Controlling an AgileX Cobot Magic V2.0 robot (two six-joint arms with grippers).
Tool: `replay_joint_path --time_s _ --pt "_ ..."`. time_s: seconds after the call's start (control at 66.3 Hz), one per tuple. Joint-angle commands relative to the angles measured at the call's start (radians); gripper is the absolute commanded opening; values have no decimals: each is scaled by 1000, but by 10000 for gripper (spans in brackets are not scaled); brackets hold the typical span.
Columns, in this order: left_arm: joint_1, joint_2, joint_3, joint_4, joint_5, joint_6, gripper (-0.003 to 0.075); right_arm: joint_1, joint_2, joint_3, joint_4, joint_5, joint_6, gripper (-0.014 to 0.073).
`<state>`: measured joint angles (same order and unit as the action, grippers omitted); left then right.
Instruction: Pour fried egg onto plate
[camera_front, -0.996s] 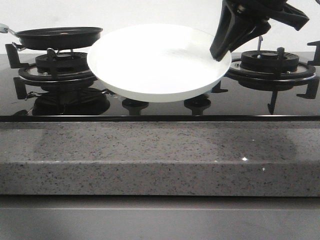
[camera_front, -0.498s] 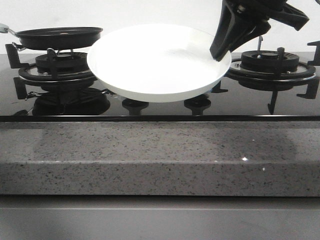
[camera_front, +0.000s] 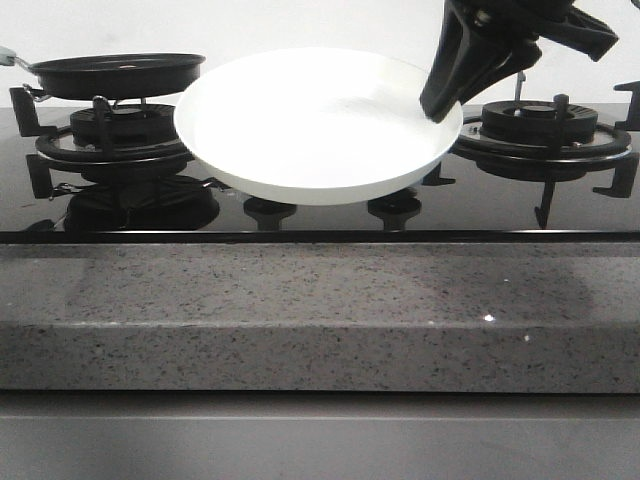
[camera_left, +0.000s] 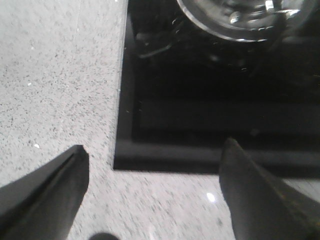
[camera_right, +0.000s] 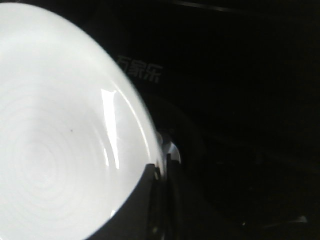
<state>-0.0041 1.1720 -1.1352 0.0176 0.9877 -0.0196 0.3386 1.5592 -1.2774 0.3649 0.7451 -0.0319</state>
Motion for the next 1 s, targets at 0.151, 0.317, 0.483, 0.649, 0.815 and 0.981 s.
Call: replay_joint_path --time_s 0.151,0.317,0.483,0.649,0.815,0.981 --pt "177 165 -227 -345 38 220 538 -3 -44 -24 12 -48 -9 -68" --pt "295 283 -329 -606 69 326 538 -3 -44 -24 12 -48 -9 -68" --pt "367 404 -391 -803 87 378 536 -3 -44 -24 12 -48 -9 -68" --pt "395 519 -445 -956 106 382 536 -3 -44 -24 12 -48 -9 -68" --pt "395 636 -495 -1068 148 413 536 -3 -44 -24 12 -48 -9 -68" --pt "395 723 -538 -1224 209 464 536 -3 -44 -24 12 -47 -9 -68"
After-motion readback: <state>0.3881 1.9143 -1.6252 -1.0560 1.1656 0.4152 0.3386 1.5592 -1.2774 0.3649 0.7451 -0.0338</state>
